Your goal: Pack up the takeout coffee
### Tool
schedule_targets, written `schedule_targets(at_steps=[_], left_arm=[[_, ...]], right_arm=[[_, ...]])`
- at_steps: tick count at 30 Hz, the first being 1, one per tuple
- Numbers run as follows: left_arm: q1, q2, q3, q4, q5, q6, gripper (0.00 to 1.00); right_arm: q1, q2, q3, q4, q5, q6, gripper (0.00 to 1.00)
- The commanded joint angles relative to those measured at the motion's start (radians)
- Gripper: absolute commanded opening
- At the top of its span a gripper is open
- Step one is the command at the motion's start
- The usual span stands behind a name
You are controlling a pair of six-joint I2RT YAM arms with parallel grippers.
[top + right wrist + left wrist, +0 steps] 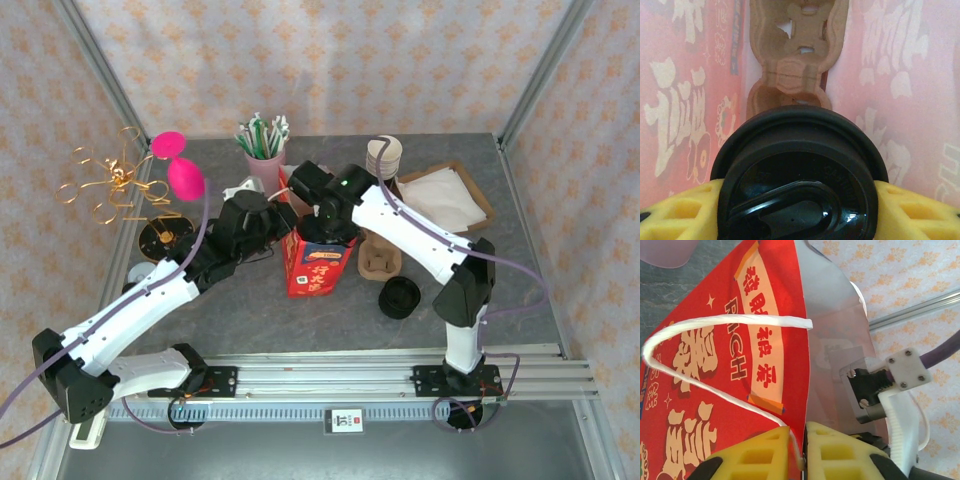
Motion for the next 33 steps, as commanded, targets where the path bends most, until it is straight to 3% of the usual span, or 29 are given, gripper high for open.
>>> schedule_targets(at_steps=[1, 8, 17, 33], left_arm=[[0.01, -0.02, -0.024, -0.005, 0.01, 0.023, 0.09], [0.017, -0.021, -0.03, -0.001, 0.084, 0.053, 0.05], [0.023, -0.04, -0.051, -0.015, 0.055, 0.049, 0.05], [0.033, -0.078, -0.112, 0.031, 0.095, 0.017, 0.03]], right_arm=[[0.009, 0.018, 0.038, -0.007, -0.015, -0.013, 0.56], [0.01, 0.054, 0.086, -0.007, -0.025, -0.003, 0.56], [0.023, 0.087, 0.097, -0.007, -0.012, 0.01, 0.55], [0.015, 0.142, 0.188, -0.007, -0.06, 0.037, 0.55]])
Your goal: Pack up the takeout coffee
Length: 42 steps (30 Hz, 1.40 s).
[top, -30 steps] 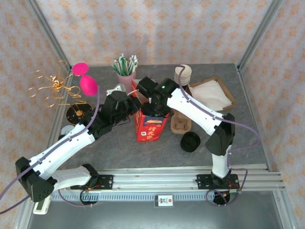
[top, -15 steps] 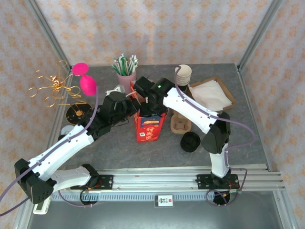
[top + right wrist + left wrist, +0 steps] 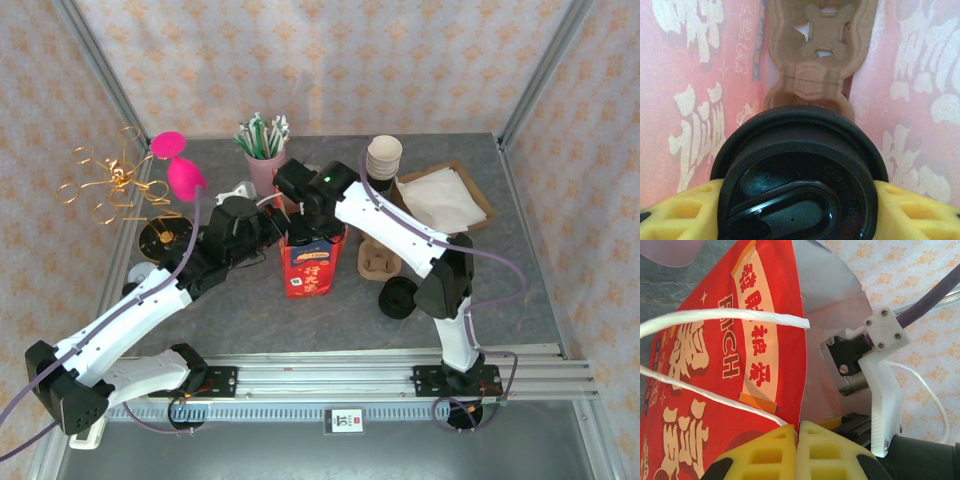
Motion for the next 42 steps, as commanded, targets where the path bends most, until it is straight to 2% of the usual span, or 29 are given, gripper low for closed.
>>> schedule_targets(at_steps=[1, 11, 23, 42], left_arm=[[0.001, -0.013, -0.037, 0.01, 0.045, -0.015, 0.03], [0.005, -0.054, -0.084, 0.046, 0.03, -0.054, 0.03], [0.007, -0.072, -0.128, 0.104, 0.078, -0.072, 0.03], [0.027, -0.085, -0.129, 0.087, 0.055, -0.061, 0.03]], right_arm=[[-0.01, 0.014, 0.037, 0.028, -0.028, 0.024, 0.55], [-0.012, 0.024, 0.041, 0.027, -0.029, 0.063, 0.53], [-0.029, 0.061, 0.1, 0.026, -0.031, 0.096, 0.53], [0.023, 0.019, -0.036, 0.027, 0.064, 0.099, 0.52]])
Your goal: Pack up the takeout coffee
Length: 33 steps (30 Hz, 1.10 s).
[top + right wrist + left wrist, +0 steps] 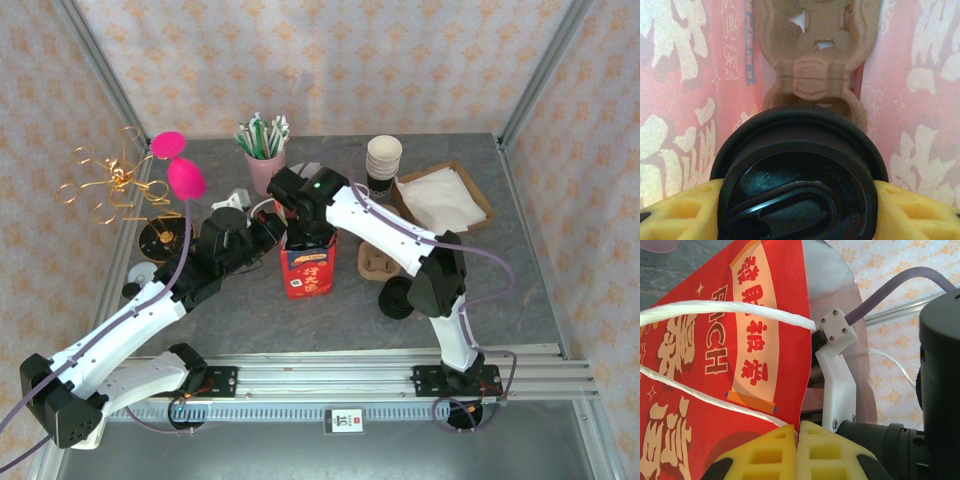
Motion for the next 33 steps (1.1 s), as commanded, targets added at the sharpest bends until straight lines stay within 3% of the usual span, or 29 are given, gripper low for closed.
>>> schedule_targets(at_steps=[1, 13, 21, 33], left_arm=[[0.007, -0.002, -0.009, -0.034, 0.007, 0.001, 0.03], [0.012, 0.003, -0.007, -0.042, 0.002, 0.004, 0.04], [0.018, -0.014, 0.008, -0.07, -0.013, 0.015, 0.19], [0.038, -0.031, 0.016, -0.066, 0.018, 0.034, 0.18]], right_arm=[[0.008, -0.025, -0.013, -0.001, 0.055, 0.01, 0.52], [0.012, -0.024, -0.059, 0.001, 0.068, 0.008, 0.52], [0.013, 0.017, -0.024, 0.002, 0.056, 0.002, 0.52], [0.024, 0.014, 0.007, 0.001, 0.081, -0.003, 0.51]])
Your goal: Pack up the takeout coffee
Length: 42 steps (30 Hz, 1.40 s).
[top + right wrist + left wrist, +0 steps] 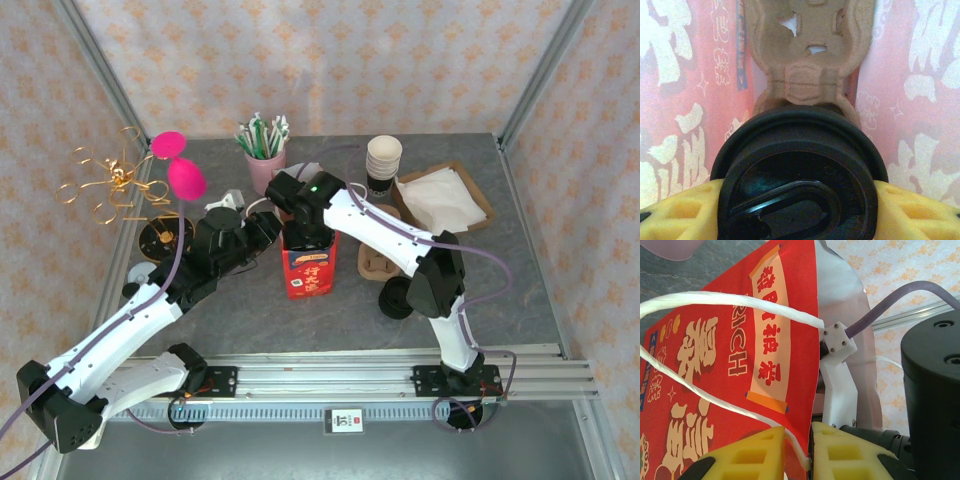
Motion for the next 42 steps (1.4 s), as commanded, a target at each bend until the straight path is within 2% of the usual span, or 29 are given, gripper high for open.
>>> schedule_targets(at_steps=[1, 8, 17, 42], left_arm=[[0.01, -0.007, 0.016, -0.023, 0.022, 0.032, 0.18], [0.011, -0.008, 0.037, -0.066, 0.021, 0.063, 0.18], [0.012, 0.001, 0.054, -0.082, 0.028, 0.076, 0.19], [0.025, -0.037, 0.111, -0.166, 0.005, 0.126, 0.36]], right_arm=[[0.012, 0.006, 0.03, -0.021, 0.041, -0.001, 0.51], [0.016, -0.028, -0.05, 0.004, 0.105, -0.015, 0.51], [0.016, -0.052, -0.144, 0.074, 0.07, -0.023, 0.51], [0.016, -0.046, -0.264, 0.185, 0.047, -0.02, 0.51]])
